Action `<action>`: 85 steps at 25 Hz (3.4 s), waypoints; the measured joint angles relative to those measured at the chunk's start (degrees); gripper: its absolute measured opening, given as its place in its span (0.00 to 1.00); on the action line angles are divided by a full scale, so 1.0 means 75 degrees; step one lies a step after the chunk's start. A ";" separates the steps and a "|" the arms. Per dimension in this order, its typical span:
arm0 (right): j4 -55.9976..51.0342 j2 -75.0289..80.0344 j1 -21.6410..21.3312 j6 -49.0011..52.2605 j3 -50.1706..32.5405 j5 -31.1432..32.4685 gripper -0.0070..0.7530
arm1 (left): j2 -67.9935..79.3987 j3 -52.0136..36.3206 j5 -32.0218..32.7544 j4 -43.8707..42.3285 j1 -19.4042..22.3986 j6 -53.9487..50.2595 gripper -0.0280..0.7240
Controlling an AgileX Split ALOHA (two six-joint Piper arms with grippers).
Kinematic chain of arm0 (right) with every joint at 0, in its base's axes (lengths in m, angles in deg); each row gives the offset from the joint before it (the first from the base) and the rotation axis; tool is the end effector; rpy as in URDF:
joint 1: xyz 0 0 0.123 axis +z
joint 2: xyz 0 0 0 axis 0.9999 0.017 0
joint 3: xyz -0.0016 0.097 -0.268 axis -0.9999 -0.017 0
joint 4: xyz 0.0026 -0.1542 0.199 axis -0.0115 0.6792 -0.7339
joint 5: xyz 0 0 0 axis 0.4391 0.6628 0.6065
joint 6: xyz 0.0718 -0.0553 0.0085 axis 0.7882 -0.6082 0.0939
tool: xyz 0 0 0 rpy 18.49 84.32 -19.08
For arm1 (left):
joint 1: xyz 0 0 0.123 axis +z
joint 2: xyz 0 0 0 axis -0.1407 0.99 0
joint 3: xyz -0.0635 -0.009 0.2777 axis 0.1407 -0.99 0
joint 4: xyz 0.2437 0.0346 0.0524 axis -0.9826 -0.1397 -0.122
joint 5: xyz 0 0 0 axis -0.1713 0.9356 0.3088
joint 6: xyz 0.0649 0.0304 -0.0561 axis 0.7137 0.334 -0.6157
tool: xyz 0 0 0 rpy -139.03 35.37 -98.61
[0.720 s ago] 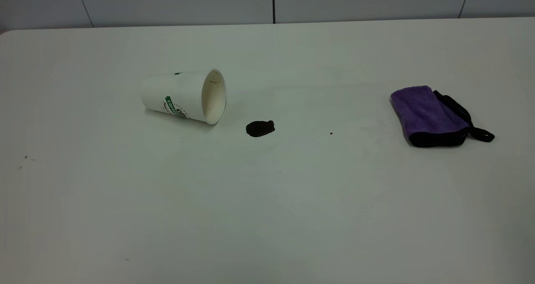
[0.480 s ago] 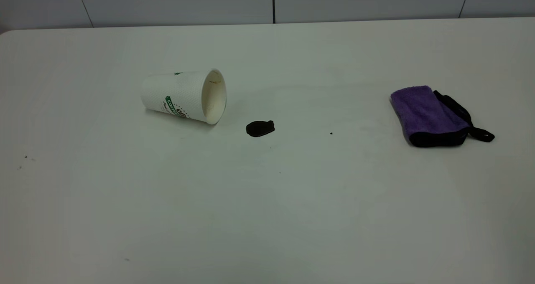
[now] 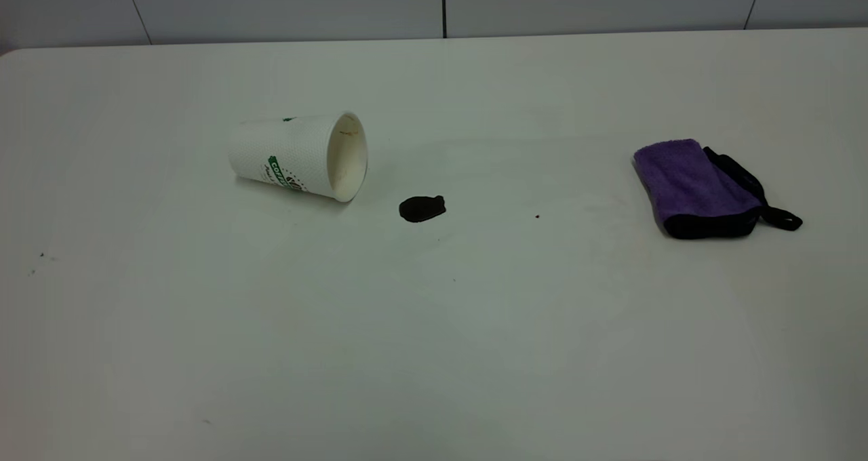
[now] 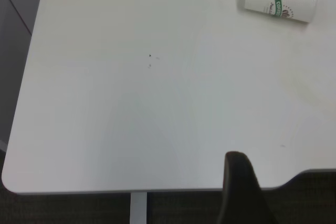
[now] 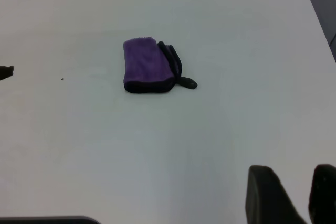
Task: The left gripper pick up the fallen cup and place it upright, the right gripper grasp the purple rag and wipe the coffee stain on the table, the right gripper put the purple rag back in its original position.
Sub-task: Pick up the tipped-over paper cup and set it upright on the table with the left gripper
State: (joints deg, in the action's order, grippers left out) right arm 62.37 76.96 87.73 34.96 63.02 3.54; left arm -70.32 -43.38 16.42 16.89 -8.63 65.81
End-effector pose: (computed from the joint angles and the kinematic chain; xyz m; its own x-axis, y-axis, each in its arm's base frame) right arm -0.0072 0.0015 0.2663 -0.5128 0.0049 -0.8585 0.0076 1.0000 0.0011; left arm -0.0087 0.0018 0.2685 -0.5027 0.0143 -0.8643 -0.0026 0.9998 0.0181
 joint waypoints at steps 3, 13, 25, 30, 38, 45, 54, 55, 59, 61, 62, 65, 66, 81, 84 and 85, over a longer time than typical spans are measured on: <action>0.0000 0.0000 0.0000 0.0000 0.0000 0.0000 0.32 | 0.0000 0.0000 0.0000 0.0000 0.0000 0.0000 0.65; 0.0000 0.0000 0.0000 0.0000 0.0000 0.0000 0.32 | 0.0000 0.0000 0.0000 0.0000 0.0000 0.0000 0.65; 0.0000 0.0000 0.0000 0.0000 0.0000 0.0000 0.32 | 0.0000 0.0000 0.0000 0.0000 0.0000 0.0000 0.65; 0.0000 0.0000 0.0000 0.0000 0.0000 0.0000 0.32 | 0.0380 0.0179 -0.0072 -0.0519 0.0000 -0.0287 0.66; 0.0000 0.0000 0.0000 0.0000 0.0000 0.0000 0.32 | 0.3693 0.1340 -0.0752 -0.1035 0.0000 -0.0392 0.86; 0.0000 0.0000 0.0000 0.0000 0.0000 0.0000 0.32 | 0.7124 0.2458 -0.2381 -0.0807 -0.0196 -0.0392 0.95; 0.0000 0.0000 0.0000 0.0000 0.0000 0.0000 0.32 | 1.2174 0.5273 -0.2661 -0.2429 -0.2279 -0.1840 0.95; 0.0000 0.0000 0.0000 0.0000 0.0000 0.0000 0.32 | 1.2656 0.5642 -0.2506 -0.2774 -0.2602 -0.2142 0.95; 0.0000 0.0000 0.0000 0.0000 0.0000 0.0000 0.32 | 1.4780 0.7358 -0.1579 -0.3926 -0.3754 -0.3063 0.95; 0.0000 0.0000 0.0000 0.0000 0.0000 0.0000 0.32 | 1.5770 0.8243 -0.1145 -0.4328 -0.4178 -0.3224 0.95; 0.0000 0.0000 0.0000 0.0000 0.0000 0.0000 0.32 | 1.6137 0.8588 -0.0942 -0.4450 -0.4360 -0.3259 0.95; 0.0000 0.0000 0.0000 0.0000 0.0000 0.0000 0.32 | 1.7177 0.9556 -0.0590 -0.4551 -0.4688 -0.3193 0.94; 0.0000 0.0000 0.0000 0.0000 0.0000 0.0000 0.32 | 1.7388 0.9804 -0.0566 -0.4567 -0.4750 -0.3159 0.94; 0.0000 0.0000 0.0000 0.0000 0.0000 0.0000 0.32 | 1.9329 1.0340 -0.1206 -0.5603 -0.5007 -0.3456 0.92; 0.0000 0.0000 0.0000 0.0000 0.0000 0.0000 0.32 | 1.9645 1.0340 -0.1440 -0.6134 -0.5007 -0.3738 0.91; 0.0000 0.0000 0.0000 0.0000 0.0000 0.0000 0.32 | 1.9745 1.0340 -0.1462 -0.6333 -0.5007 -0.3861 0.90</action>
State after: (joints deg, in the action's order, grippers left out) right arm 62.37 76.96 87.73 34.96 63.02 3.54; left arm 77.77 34.17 5.46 -30.61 -46.18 36.85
